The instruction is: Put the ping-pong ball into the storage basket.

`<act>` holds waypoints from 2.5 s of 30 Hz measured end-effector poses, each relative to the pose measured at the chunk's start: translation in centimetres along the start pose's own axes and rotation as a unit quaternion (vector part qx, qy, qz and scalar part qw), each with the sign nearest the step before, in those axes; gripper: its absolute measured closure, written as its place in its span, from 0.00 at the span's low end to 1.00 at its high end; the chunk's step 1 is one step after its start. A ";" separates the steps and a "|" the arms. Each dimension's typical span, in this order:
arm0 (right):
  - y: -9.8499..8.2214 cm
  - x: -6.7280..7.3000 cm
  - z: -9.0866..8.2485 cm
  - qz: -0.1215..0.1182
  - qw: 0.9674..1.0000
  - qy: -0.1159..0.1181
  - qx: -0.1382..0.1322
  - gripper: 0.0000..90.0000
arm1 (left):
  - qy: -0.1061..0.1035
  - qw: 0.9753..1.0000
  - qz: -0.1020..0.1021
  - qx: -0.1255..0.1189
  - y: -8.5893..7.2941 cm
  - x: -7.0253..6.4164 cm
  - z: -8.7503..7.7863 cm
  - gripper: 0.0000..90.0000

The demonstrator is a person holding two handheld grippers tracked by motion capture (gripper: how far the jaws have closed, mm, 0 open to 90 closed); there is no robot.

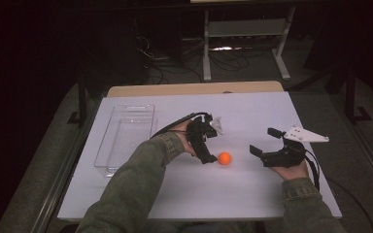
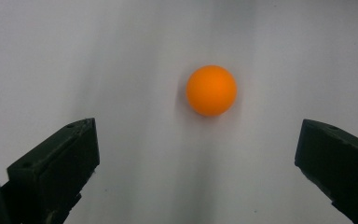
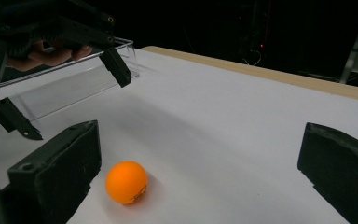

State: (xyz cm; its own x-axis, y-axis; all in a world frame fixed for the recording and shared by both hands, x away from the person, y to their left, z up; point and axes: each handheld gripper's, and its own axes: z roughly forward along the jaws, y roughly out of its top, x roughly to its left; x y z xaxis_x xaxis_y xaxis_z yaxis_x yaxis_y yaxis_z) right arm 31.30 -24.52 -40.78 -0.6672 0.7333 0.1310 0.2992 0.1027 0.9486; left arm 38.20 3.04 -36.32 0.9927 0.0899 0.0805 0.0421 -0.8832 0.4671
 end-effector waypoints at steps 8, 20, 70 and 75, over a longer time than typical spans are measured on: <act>0.0 0.0 0.0 0.000 1.000 0.000 0.000 0.00 | -0.008 1.000 0.005 0.006 0.5 -0.1 0.9 0.00; -0.1 0.1 0.0 -0.003 1.000 0.003 0.002 0.00 | -0.015 1.000 0.012 0.021 0.6 -0.1 2.3 0.00; -0.1 -0.1 -0.1 -0.007 1.000 0.000 0.002 0.00 | -0.028 0.996 0.030 0.075 1.8 -0.5 6.1 0.21; -0.1 -0.1 -0.1 -0.007 1.000 0.000 0.003 0.00 | -0.031 0.996 0.028 0.073 1.8 -0.5 6.1 0.29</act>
State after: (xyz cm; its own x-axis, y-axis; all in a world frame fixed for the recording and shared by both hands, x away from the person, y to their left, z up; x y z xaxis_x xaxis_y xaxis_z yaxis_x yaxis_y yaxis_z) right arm 31.26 -24.61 -40.84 -0.6715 0.7316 0.1179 0.2934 0.1165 0.9489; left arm 38.50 -1.42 -40.92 0.9988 0.0137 0.0463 -0.0023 -0.9440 0.3300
